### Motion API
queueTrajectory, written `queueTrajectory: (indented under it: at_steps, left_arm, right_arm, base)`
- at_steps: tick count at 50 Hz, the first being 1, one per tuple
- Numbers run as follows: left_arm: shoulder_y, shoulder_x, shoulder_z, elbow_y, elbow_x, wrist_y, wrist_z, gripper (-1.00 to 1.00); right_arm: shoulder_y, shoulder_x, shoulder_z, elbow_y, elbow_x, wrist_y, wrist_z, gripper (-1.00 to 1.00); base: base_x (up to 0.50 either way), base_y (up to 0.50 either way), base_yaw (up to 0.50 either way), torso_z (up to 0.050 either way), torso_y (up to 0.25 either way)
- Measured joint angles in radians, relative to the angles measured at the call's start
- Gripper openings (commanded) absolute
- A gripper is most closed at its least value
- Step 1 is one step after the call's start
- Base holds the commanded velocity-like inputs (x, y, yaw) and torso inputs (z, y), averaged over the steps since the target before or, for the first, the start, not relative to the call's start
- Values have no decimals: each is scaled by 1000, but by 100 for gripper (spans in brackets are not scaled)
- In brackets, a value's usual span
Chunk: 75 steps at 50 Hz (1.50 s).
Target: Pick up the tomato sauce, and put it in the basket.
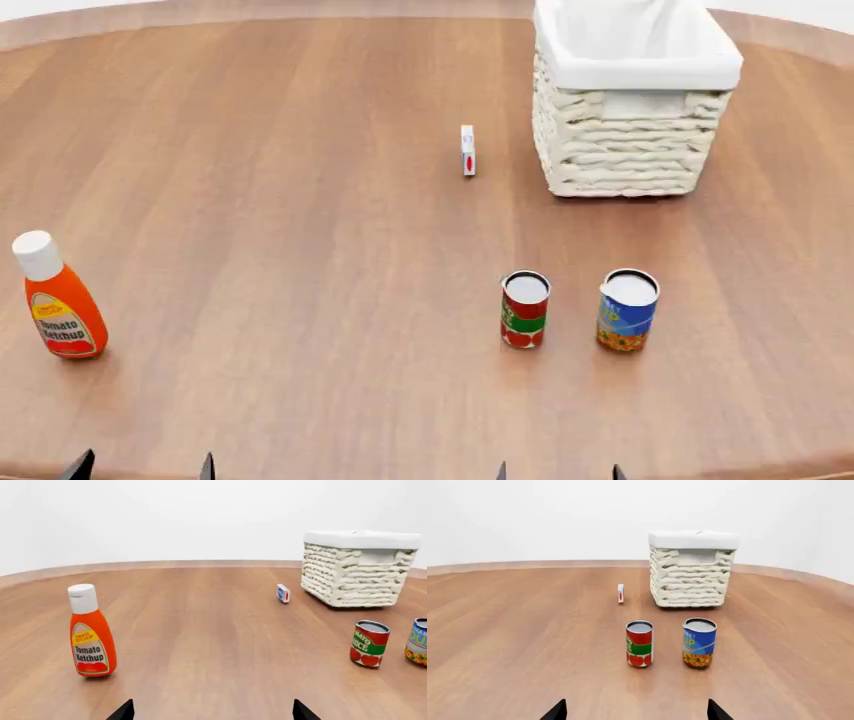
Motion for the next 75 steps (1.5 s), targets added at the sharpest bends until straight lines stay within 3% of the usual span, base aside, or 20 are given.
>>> queueTrajectory:
  at_steps: [14,40,61,75]
  left_arm:
    - [1,-32,41,84,-17,-28,-36,100]
    - [115,-103,30,602,-131,-221,-89,100]
    - [123,-138,34,682,-174,-252,-115,100]
    - [126,-156,29,685,-195,-243,-126,100]
  right_arm:
    - [3,25,-37,-108,0,71,42,100]
    - [-104,82,-127,-668,-65,384,122,100]
    - [-139,135,-150,-806,-52,412,132,100]
    - [-150,156,-145,-818,-5,396,127,100]
  base:
    - [0,0,0,0,0]
    - [0,0,0,0,0]
    - [9,0,0,0,0]
    - [492,0,0,0,0]
